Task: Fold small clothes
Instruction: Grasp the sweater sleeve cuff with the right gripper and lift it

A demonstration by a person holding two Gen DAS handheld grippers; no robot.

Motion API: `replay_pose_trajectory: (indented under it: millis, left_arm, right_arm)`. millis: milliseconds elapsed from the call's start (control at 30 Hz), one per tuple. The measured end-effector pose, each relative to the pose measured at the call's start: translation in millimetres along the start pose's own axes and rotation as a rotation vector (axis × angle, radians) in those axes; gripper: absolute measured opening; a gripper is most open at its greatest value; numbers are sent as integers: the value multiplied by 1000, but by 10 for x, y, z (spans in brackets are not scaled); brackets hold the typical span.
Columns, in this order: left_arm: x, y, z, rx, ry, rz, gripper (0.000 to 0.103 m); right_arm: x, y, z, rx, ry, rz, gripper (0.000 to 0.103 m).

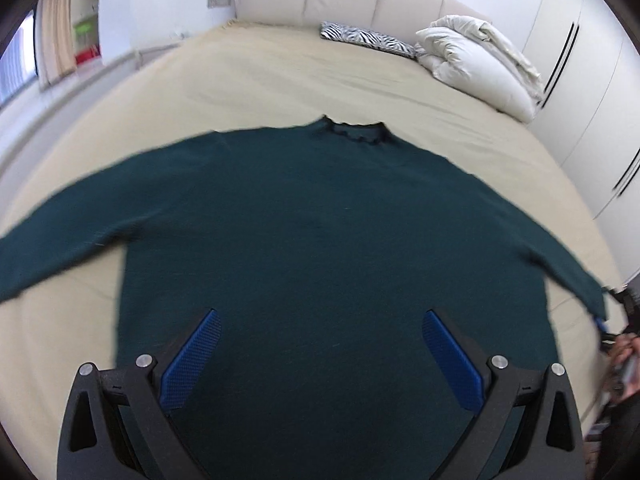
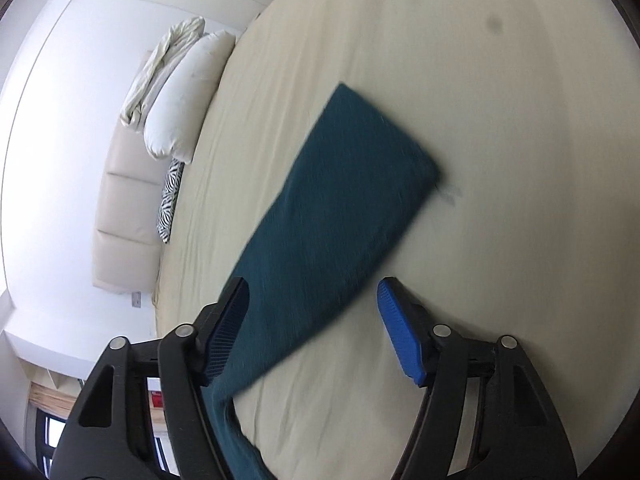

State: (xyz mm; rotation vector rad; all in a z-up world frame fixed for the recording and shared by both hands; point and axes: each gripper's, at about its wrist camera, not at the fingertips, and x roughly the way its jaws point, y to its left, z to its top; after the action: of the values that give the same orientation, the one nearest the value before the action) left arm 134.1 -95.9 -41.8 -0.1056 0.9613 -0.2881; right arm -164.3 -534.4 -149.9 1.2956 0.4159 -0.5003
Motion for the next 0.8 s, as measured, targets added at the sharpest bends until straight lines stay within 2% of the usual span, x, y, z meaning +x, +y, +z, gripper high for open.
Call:
replay_pose_trajectory:
  millis: [67,100,167,233,333,433,533,600,700,767,800]
  left_arm:
    - [94,-15,65,-19,7,-54,98]
    - [139,-20,90,-26,14,-88,95]
    - [233,-25,130,-45,35,-131,89]
    - [313,-14,179,-61,46,-173,85]
    - [421,1,270,-90,53,-234,84]
    - [515,14,394,-129,55,-298,83]
    - [586,60,518,-173,43,-359,83]
    - [636,116,572,-214,44,-408,83]
    - [749,206,614,-285,63,-477,83]
    - [841,237,611,-322,90,-528,84]
    - [902,256,609,-345,106,-557,86]
  right_arm:
    - [85,-47,147,5,-13,-11,46]
    - [141,-65,197,-4,-16,-39,33]
    - [187,-54,385,-52,-29,-82,26]
    - [261,175,389,-121,-38,-131,11]
    - [300,668,292,-253,-60,-152,8]
    - [367,1405,-23,-471,-50,-120,7]
    - [536,2227,-681,-775,-12,-65,7]
    - [690,2655,-1303,-967,48,-2,7]
    - [970,2892,-2252,-1211,151,23,7]
    - [1197,2828,-2788,-1312,240,6,7]
    - [1297,2787,-2934,-1335,284,-1,7]
